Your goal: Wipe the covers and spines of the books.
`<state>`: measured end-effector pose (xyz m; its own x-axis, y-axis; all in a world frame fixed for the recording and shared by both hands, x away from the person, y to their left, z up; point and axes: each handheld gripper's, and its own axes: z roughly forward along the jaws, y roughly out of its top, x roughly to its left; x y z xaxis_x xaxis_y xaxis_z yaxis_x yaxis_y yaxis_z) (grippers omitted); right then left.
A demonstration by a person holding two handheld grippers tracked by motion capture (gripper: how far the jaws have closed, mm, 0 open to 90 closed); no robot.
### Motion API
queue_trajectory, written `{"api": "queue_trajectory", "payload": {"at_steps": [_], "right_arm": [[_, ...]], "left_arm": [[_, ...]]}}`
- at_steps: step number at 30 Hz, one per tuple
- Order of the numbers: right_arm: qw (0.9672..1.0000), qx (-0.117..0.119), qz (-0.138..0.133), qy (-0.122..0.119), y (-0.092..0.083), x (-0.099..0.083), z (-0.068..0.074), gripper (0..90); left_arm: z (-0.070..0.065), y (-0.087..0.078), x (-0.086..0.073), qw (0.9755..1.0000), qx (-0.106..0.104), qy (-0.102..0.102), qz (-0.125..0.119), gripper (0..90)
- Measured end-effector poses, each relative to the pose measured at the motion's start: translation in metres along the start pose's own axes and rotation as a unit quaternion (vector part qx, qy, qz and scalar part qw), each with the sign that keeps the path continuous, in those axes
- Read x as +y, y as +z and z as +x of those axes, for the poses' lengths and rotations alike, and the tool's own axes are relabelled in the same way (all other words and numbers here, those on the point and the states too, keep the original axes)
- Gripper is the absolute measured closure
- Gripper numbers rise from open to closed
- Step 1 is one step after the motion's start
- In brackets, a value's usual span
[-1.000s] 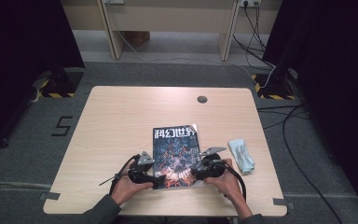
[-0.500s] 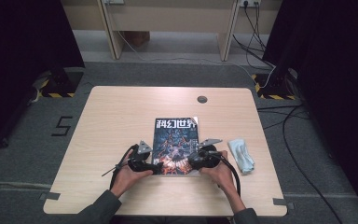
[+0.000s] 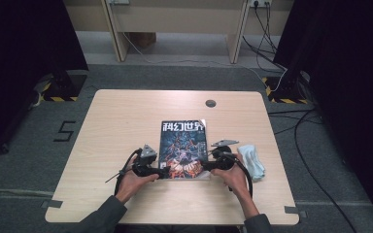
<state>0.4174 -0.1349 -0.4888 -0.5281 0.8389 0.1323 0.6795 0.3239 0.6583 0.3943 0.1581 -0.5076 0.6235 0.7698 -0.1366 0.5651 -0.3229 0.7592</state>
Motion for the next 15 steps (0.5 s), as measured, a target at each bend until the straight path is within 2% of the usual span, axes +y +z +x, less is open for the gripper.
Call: {"api": "queue_trajectory", "payload": {"at_steps": [3, 5, 7, 9, 12, 15], "right_arm": [[0.9996, -0.011, -0.019, 0.019, -0.014, 0.002, -0.012, 34.0], [0.999, -0.026, -0.032, 0.02, -0.024, 0.001, -0.022, 33.8], [0.9986, -0.041, -0.029, 0.018, -0.032, 0.0, -0.031, 32.4], [0.9976, -0.059, -0.031, 0.02, -0.039, -0.003, -0.04, 31.4], [0.9962, -0.078, -0.029, 0.025, -0.049, -0.007, -0.054, 32.0], [0.995, -0.09, -0.028, 0.033, -0.054, -0.009, -0.06, 34.9]], "left_arm": [[-0.002, -0.011, -0.001, 0.9999, -0.009, 0.001, -0.008, 23.2], [-0.004, -0.018, -0.004, 0.9998, -0.018, 0.001, -0.008, 22.4], [-0.005, -0.022, -0.005, 0.9998, -0.02, 0.002, -0.006, 21.9], [-0.008, -0.033, -0.013, 0.9996, -0.029, 0.004, -0.005, 21.6], [-0.008, -0.043, -0.022, 0.9996, -0.028, 0.007, 0.0, 21.3], [-0.007, -0.048, -0.027, 0.9996, -0.028, 0.0, 0.0, 21.3]]}}
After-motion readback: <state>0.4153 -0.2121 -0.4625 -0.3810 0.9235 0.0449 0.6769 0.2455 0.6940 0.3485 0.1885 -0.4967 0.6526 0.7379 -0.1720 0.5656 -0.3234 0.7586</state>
